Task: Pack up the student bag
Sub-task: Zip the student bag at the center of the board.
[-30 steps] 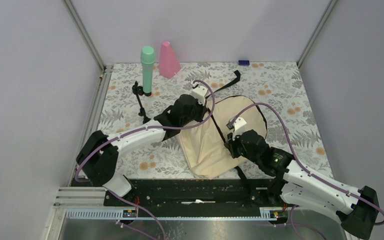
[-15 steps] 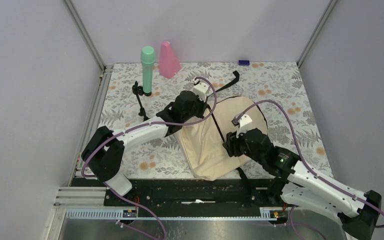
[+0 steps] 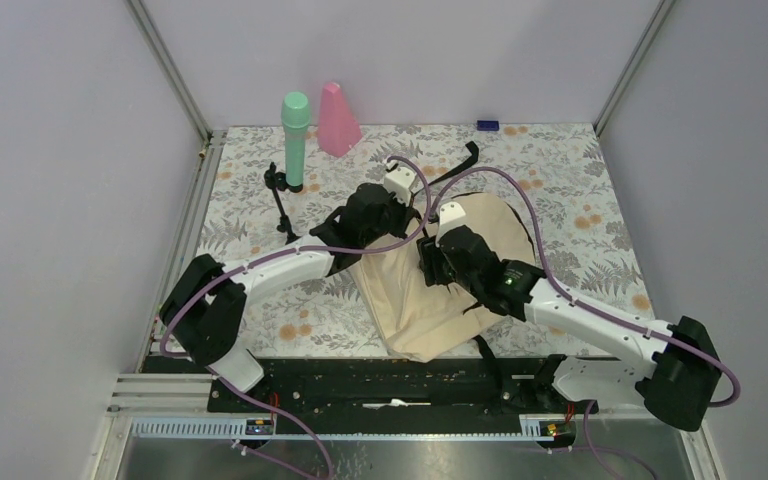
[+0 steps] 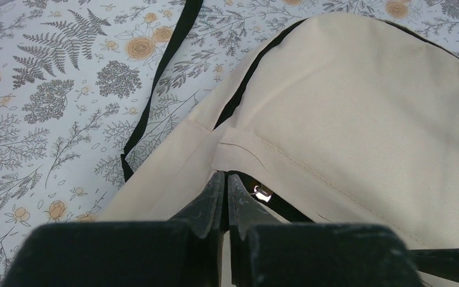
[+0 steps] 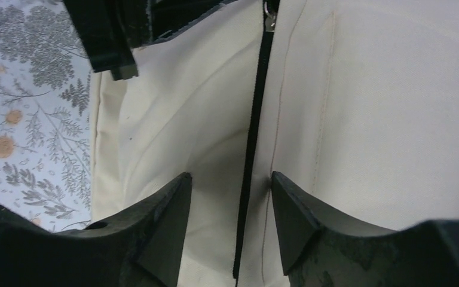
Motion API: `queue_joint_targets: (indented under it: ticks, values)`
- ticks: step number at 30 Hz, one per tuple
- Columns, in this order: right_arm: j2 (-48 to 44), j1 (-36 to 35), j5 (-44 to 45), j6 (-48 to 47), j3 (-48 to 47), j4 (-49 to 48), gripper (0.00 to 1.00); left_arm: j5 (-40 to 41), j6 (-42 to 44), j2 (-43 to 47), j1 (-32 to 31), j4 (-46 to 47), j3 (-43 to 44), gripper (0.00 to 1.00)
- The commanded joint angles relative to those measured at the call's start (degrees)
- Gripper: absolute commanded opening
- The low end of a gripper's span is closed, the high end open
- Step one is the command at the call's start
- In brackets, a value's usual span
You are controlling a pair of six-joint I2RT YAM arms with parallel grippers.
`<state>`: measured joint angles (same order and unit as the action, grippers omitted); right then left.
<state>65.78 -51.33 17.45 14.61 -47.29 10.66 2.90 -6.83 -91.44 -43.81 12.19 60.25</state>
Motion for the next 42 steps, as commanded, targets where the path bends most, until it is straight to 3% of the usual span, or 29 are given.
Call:
queue_joint_targets:
  ticks: [1, 5, 7, 13, 24, 32, 42]
  values:
    - [0.5, 0.2, 5.8, -1.7, -1.3, -4.2, 0.55, 0.1, 1.5, 3.4, 0.5, 5.1, -0.3, 0.00]
    - [0.8, 0.2, 6.0, -2.5, 0.5, -4.0, 0.41, 0.4, 1.8, 3.2, 0.5, 5.7, -0.1, 0.00]
    - [0.7, 0.2, 5.8, -2.5, 1.4, -3.7, 0.27, 1.6, 2.3, 2.7, 0.5, 6.0, 0.1, 0.00]
    - [-2.0, 0.2, 5.2, -1.4, 4.4, -3.2, 0.00, 3.2, 3.2, 0.7, 0.8, 5.9, 2.0, 0.00]
    - [-9.0, 0.1, -2.1, -1.7, 7.0, 5.6, 0.00, 9.5, 0.8, -3.4, 2.7, 4.2, 6.3, 0.00]
    - [-12.1, -0.2, -8.8, 0.7, 9.4, 6.4, 0.00, 10.3, 1.6, -8.4, 4.2, 2.2, 11.1, 0.00]
    - [-15.3, -0.4, -7.1, 2.2, 9.8, 8.1, 0.00, 17.3, 1.4, -11.9, 4.2, -1.8, 14.4, 0.00]
